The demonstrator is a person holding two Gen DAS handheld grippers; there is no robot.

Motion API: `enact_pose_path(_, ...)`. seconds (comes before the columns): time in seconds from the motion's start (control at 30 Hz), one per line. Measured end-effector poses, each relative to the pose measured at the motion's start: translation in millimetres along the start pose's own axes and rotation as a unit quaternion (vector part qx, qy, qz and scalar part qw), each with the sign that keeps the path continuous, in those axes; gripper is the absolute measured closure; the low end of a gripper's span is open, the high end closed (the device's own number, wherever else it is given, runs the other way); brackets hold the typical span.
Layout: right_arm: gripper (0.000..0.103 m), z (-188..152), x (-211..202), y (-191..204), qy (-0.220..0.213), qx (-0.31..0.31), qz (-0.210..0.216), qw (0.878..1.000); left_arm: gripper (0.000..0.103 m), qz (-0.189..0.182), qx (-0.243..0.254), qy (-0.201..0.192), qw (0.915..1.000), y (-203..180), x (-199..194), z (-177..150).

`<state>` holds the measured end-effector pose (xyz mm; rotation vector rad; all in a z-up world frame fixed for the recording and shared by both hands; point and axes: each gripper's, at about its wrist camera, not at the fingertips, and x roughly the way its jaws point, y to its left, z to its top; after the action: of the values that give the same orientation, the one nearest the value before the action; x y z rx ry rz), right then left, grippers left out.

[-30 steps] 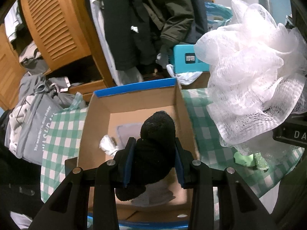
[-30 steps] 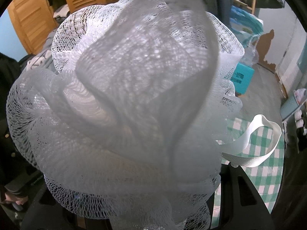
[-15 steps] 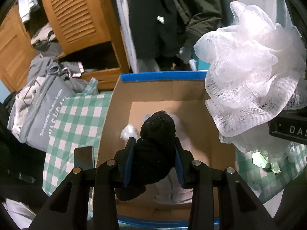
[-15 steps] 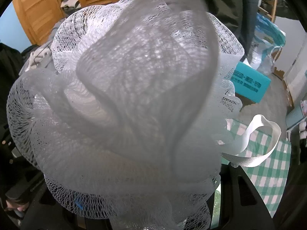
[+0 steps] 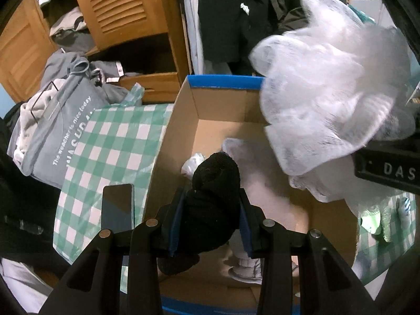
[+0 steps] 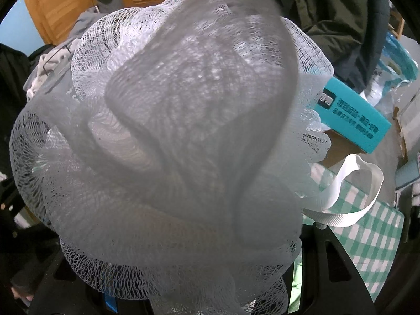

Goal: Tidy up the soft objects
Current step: 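Lower the white bath puff into the box with the right gripper and release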

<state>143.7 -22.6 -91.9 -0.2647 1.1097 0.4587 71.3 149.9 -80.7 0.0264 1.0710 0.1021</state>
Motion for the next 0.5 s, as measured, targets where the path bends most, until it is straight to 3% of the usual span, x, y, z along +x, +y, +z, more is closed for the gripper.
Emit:
enact_pose_path(0.13,0.044,5.3,-0.3,0.0,0.005,-0.01,0.005,1.0,0.063,0.002,-0.002,0.003,1.0,1.7,2.3,0.0)
enact_pose_path(0.27,0.027,7.6,-8.5,-5.9,0.009,-0.018,0.002,1.0,0.056,0.005,-0.009,0.002,0.9999,4.6,2.5,0.9)
enact_pose_path(0.4,0.026,5.9,-21.6,-17.9,0.002,-0.019,-0.002,1.0,0.038,0.013,-0.009,-0.006,0.9999,5.1,-1.1,1.4)
enact_pose_path(0.5,0.025,3.6,-33.3,-15.1,-0.001,-0.016,0.013,1.0,0.034,0.014,-0.008,-0.01,0.9998,4.6,-4.4,2.0)
